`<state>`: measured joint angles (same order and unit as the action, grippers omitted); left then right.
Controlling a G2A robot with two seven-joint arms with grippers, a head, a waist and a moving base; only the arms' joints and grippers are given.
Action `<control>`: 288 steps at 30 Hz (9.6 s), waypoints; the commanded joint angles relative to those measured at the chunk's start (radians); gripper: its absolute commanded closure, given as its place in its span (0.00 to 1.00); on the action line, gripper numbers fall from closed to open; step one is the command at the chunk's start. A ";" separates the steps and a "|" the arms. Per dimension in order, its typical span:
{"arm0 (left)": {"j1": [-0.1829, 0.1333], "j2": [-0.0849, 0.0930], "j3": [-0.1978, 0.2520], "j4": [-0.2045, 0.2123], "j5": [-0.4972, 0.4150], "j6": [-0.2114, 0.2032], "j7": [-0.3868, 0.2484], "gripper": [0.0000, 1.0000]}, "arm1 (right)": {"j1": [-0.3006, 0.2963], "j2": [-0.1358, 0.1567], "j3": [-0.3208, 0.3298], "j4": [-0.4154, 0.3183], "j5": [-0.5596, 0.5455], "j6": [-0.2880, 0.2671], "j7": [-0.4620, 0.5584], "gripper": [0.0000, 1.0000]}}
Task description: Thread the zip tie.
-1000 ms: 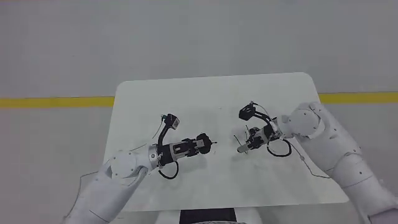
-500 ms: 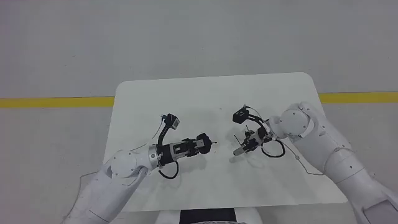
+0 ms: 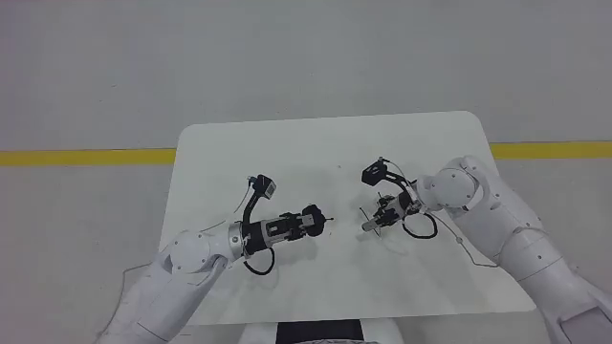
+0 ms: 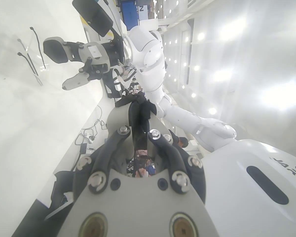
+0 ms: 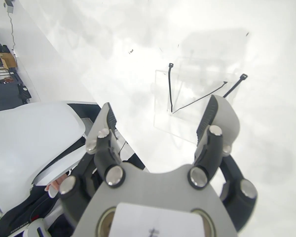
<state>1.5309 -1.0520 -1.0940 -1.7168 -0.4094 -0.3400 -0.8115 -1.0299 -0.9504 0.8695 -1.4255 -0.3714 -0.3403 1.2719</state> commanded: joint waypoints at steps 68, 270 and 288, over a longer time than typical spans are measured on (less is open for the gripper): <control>0.000 0.000 0.000 0.000 0.000 0.000 0.000 1.00 | 0.087 -0.052 -0.119 0.148 -0.019 0.019 -0.067 1.00; -0.053 -0.063 0.165 0.031 0.163 0.000 0.403 1.00 | -0.688 -0.012 0.432 -0.528 0.212 0.071 -0.933 1.00; -0.053 -0.063 0.165 0.031 0.163 0.000 0.403 1.00 | -0.681 -0.023 0.427 -0.530 0.197 0.083 -0.904 1.00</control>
<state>1.4783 -1.1152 -0.9286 -1.6855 -0.2463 -0.3400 -0.4083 -1.7114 -0.9725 1.2969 -1.9561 -0.1736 -0.2573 0.3666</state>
